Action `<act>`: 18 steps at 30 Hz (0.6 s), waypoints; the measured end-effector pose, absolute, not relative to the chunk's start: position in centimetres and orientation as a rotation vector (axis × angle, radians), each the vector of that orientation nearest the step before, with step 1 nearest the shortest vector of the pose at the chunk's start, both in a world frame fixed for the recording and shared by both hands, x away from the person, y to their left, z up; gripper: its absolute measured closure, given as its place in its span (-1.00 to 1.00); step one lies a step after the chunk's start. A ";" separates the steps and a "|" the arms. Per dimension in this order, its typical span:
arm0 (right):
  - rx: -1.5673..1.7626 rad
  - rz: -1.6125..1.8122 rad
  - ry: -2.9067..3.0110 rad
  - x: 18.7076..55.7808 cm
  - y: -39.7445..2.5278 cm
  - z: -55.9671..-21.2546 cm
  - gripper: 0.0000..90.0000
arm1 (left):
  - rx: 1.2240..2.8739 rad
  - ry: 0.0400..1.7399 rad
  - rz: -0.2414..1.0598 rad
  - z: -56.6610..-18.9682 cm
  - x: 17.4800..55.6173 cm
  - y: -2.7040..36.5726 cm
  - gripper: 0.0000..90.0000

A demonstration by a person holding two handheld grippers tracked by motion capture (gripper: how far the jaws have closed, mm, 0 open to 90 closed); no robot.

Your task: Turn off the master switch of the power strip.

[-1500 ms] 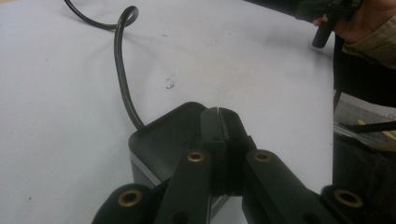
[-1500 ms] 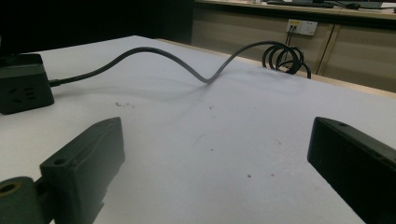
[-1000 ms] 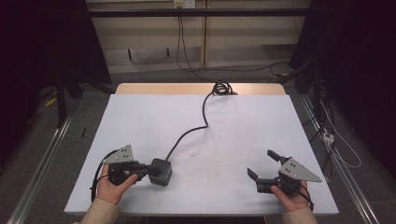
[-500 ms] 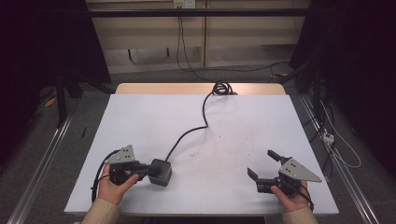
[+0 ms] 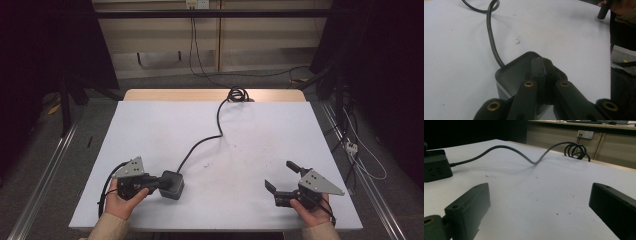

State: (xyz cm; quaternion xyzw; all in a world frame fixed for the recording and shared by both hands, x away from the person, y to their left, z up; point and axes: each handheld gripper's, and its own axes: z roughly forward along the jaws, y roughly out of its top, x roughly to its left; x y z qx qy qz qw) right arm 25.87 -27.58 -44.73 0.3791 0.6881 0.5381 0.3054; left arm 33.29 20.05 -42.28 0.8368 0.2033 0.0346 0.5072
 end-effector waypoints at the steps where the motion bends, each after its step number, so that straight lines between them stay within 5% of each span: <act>1: 1.004 1.425 1.821 25.9 -27.6 -44.7 -0.93 | 2.016 0.488 0.083 -42.3 33.3 20.1 1.00; 18: 0.998 1.420 1.824 25.9 -27.6 -44.7 -0.93 | 2.008 0.492 0.086 -42.4 33.2 20.1 1.00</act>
